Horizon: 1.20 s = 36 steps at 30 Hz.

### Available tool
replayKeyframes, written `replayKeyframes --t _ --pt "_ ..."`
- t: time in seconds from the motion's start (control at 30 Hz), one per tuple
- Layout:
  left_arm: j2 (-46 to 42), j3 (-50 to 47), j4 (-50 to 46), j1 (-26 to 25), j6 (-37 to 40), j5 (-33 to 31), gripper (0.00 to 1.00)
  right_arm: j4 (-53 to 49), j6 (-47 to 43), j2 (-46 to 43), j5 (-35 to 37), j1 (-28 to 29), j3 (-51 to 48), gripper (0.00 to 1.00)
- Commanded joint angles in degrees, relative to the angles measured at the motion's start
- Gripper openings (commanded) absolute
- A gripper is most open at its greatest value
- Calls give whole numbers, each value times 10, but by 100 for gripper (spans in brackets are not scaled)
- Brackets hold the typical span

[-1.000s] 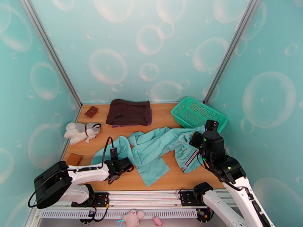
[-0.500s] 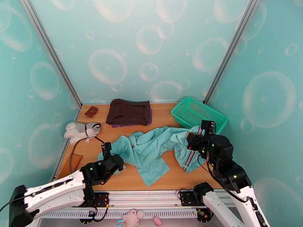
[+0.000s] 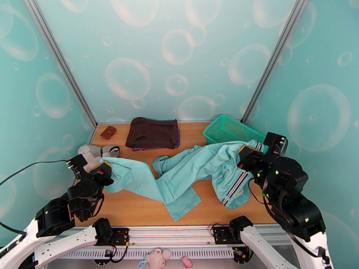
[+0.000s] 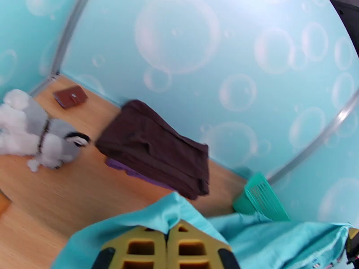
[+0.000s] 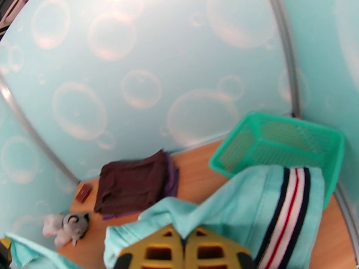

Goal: Fold and stack the trousers

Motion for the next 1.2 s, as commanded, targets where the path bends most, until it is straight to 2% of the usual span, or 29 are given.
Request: replayKeyframes --t 0.0,0.1,0.13,0.17,0.27,0.33,0.4,0.47,0.53,0.6,0.63,0.7,0.8,0.87,0.93,1.0,1.03,1.07,1.1,1.17 --pt "3 31 -178 15 -108 -133 0 -41 -4 25 171 0 24 0" --pt "-4 25 -298 31 -231 -165 0 -70 0 42 247 -7 17 0" --pt "-10 14 -302 42 -233 -167 0 -79 2 46 267 -11 11 0" --pt "-18 3 -291 57 -231 -163 0 -83 4 49 275 -16 4 0" --pt "-23 -38 -187 99 -119 -127 0 -72 2 44 247 -34 -21 0" --pt "4 -60 -129 128 -64 -94 0 -57 -11 42 189 -45 -31 0" --pt "44 -80 -44 156 22 -28 0 -37 -38 44 83 -53 -41 0" --pt "84 -115 70 188 125 87 0 -24 -51 55 -28 -56 -50 0" --pt "139 -141 146 237 184 238 0 -18 -53 76 -103 -56 -61 0" --pt "196 -161 196 295 220 368 0 -14 -56 108 -151 -56 -75 0" --pt "227 -167 214 324 229 412 0 -7 -58 129 -162 -57 -82 0" --pt "284 -158 229 361 231 457 0 19 -59 174 -176 -67 -101 0" --pt "356 -155 287 390 224 455 0 82 -41 241 -233 -117 -126 0" --pt "407 -150 329 421 218 461 6 142 -23 261 -259 -147 -152 0" --pt "449 -146 381 450 215 458 8 192 -15 286 -283 -176 -166 0" --pt "476 -138 412 474 217 467 31 221 -18 307 -312 -194 -172 0" --pt "483 -135 422 481 224 468 37 230 -22 314 -317 -200 -173 0" --pt "483 -135 429 482 232 463 42 234 -27 317 -314 -203 -174 8" --pt "478 -137 432 482 237 455 53 236 -32 315 -311 -204 -177 21" --pt "444 -159 440 480 241 439 82 248 -41 284 -297 -203 -199 44"
